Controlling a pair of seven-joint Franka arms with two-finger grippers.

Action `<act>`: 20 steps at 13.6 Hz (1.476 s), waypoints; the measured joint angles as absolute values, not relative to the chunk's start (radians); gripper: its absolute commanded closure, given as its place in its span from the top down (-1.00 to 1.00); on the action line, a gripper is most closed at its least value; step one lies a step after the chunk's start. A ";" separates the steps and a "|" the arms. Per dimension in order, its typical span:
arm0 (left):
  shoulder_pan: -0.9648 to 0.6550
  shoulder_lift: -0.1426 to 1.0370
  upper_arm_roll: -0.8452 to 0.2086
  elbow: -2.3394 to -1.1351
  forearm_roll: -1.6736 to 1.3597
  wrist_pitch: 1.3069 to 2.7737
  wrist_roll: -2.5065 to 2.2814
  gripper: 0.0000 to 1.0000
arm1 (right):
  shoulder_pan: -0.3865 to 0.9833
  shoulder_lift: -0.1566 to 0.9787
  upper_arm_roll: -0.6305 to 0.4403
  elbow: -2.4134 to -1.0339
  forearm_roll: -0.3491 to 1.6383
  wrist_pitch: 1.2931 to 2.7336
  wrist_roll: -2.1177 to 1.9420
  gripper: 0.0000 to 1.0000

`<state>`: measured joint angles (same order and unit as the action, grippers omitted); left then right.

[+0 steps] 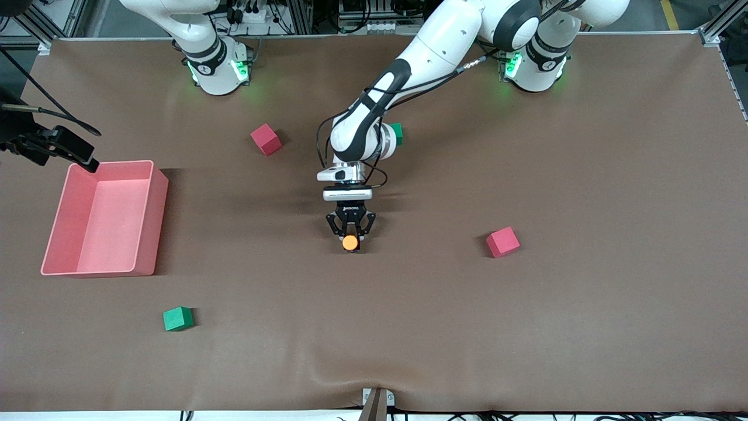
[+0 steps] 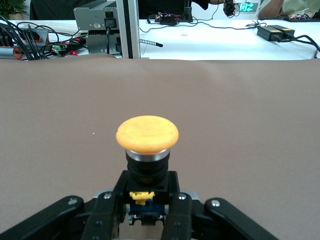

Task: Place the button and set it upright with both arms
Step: 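Lower the button upright onto the table with the left gripper, then open the left gripper and raise it off the button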

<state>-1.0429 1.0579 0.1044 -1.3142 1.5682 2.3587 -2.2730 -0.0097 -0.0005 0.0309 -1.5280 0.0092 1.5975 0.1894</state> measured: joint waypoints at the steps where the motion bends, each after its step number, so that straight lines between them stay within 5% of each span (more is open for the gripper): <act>1: -1.044 1.059 0.106 -1.318 1.575 2.357 -2.285 -1.00 | -0.010 -0.001 0.031 -1.528 0.009 1.598 0.189 1.00; 6: -1.046 1.073 0.106 -1.320 1.577 2.357 -2.291 -1.00 | -0.012 0.000 0.031 -1.528 0.009 1.592 0.189 1.00; 7: -1.049 1.077 0.108 -1.320 1.582 2.353 -2.297 -0.50 | -0.012 0.000 0.031 -1.528 0.009 1.592 0.189 1.00; 8: -1.052 1.077 0.109 -1.320 1.583 2.351 -2.298 0.64 | -0.013 0.000 0.031 -1.528 0.009 1.592 0.189 1.00; 9: -1.053 1.077 0.109 -1.320 1.583 2.351 -2.299 1.00 | -0.013 0.000 0.031 -1.528 0.009 1.591 0.189 1.00; 20: -1.066 1.024 -0.017 -1.348 1.349 2.348 -2.305 1.00 | -0.015 0.001 0.031 -1.528 0.009 1.586 0.189 1.00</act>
<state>-1.0659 1.0243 -0.0168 -1.3483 1.3490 2.3480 -2.3050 -0.0145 0.0013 0.0309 -1.5280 0.0092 1.5859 0.1894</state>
